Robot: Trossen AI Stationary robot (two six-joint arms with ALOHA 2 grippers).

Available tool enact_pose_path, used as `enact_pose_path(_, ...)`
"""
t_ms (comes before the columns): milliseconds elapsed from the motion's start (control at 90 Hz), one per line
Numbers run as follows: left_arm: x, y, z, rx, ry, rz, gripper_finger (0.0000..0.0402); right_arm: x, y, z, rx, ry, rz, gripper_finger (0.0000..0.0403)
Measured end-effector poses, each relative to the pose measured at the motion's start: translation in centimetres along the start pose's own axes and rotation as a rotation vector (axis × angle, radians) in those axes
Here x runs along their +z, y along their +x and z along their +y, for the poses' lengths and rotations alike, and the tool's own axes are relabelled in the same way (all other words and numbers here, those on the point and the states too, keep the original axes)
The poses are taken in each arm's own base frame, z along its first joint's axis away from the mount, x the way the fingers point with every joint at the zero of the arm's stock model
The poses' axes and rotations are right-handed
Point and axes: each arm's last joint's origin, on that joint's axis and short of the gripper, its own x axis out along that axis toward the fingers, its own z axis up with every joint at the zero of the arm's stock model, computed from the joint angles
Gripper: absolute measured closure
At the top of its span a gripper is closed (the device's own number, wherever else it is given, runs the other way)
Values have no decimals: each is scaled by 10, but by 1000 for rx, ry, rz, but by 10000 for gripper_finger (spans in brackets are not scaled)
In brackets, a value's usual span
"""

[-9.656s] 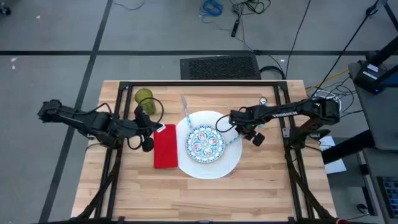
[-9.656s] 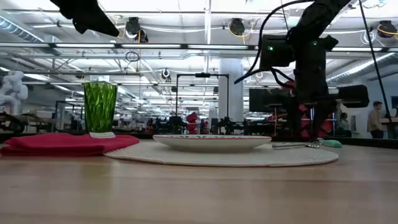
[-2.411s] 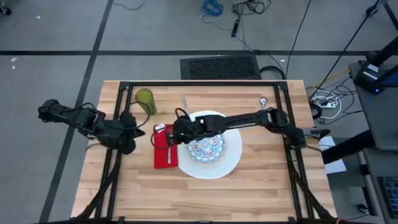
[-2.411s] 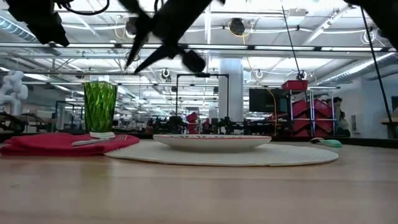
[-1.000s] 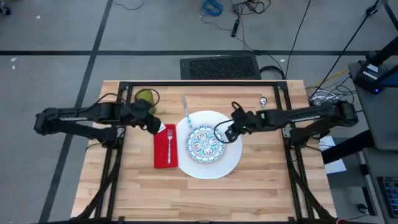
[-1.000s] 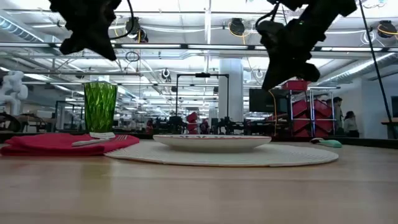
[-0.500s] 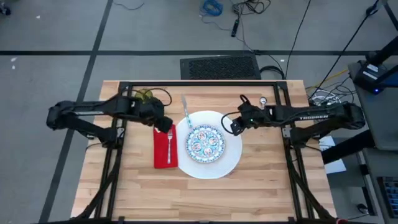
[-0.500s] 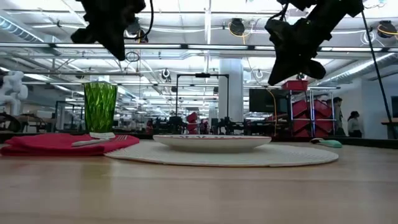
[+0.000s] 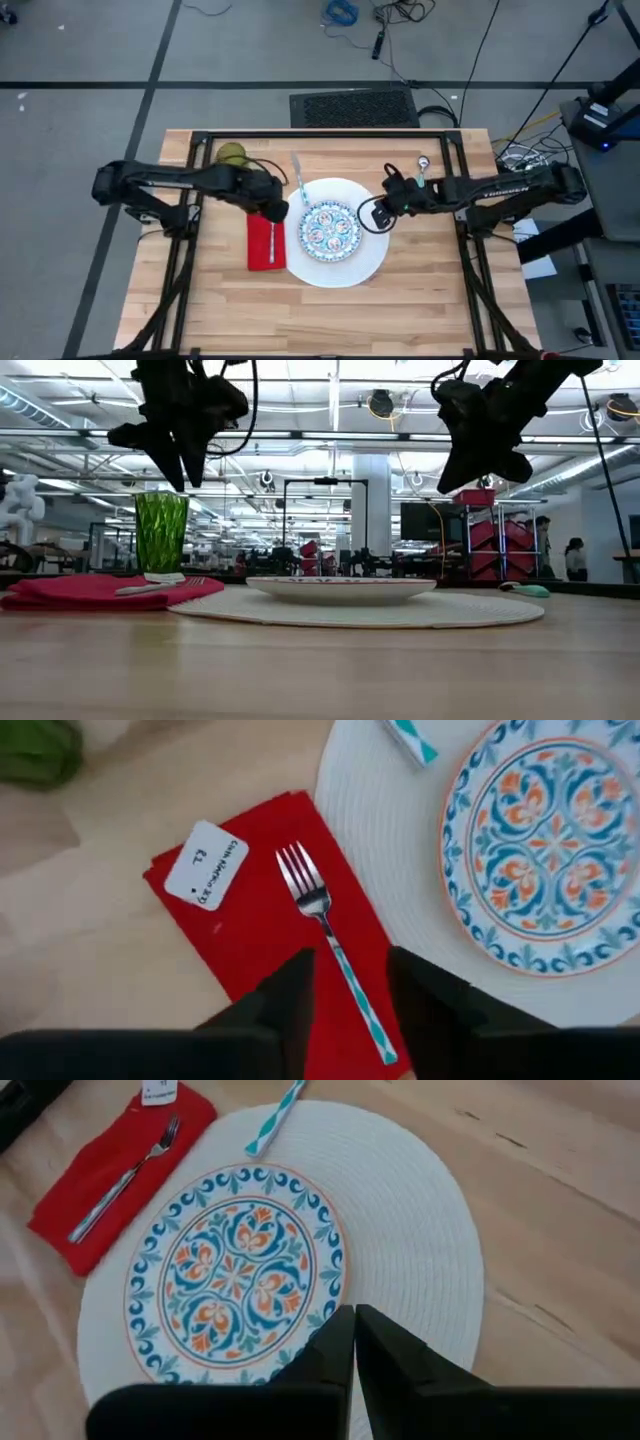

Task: Set table place
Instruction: Put the white fork on top of the red table napkin on the white tablemat

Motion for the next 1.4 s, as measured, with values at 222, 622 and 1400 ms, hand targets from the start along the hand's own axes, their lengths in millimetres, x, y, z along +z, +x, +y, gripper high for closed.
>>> enact_pose_path(222,-8,36,-4,-12,-62,83,281,0,0,0,1,20,0,403)
enact_pose_path(622,-26,79,1,52,-165,95,281,0,0,0,-18,22,-19,403)
enact_pose_path(1400,-32,113,-7,62,-109,138,315,-1,0,-1,-21,40,-11,403)
